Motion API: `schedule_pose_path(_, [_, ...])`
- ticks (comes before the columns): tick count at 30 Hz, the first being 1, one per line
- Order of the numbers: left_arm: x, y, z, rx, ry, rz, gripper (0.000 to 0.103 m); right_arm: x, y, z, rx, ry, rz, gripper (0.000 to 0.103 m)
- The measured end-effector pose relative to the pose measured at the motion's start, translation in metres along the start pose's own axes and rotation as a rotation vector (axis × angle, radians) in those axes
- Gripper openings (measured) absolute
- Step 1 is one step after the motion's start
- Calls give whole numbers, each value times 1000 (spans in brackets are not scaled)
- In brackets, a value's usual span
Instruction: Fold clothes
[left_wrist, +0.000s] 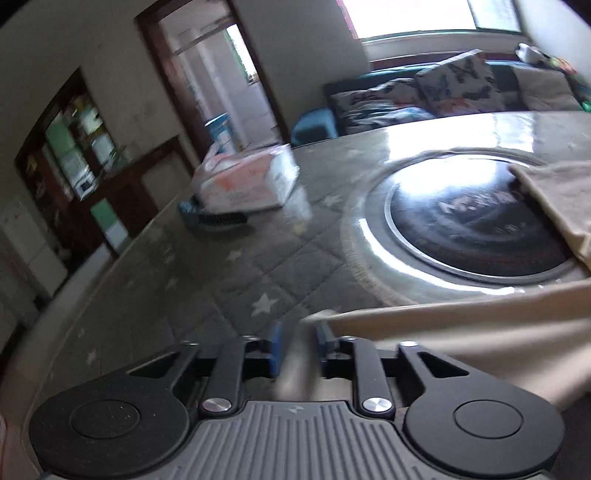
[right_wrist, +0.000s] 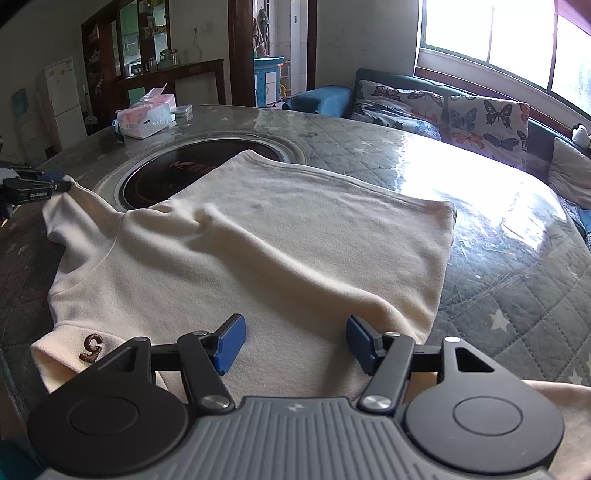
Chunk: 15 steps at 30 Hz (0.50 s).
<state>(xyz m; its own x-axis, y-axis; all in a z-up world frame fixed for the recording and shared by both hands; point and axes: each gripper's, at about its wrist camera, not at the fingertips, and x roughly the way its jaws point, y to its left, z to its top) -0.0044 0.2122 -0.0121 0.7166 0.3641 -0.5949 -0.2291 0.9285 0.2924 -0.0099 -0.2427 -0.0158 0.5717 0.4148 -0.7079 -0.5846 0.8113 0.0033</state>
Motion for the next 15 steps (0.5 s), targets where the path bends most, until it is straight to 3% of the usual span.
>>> schedule_pose_path(6, [-17, 26, -4, -171, 24, -40, 54, -5, 5, 1, -13, 1, 6, 62])
schedule_pose_path(10, [-22, 29, -11, -217, 48, -67, 55, -16, 17, 8, -28, -24, 77, 62])
schedule_pose_path(12, [-18, 24, -14, -208, 66, -75, 50, -19, 30, 15, -68, -33, 120, 62])
schedule_pose_path(15, [-14, 16, -16, -202, 64, -95, 28, -17, 54, 24, -139, -35, 172, 62])
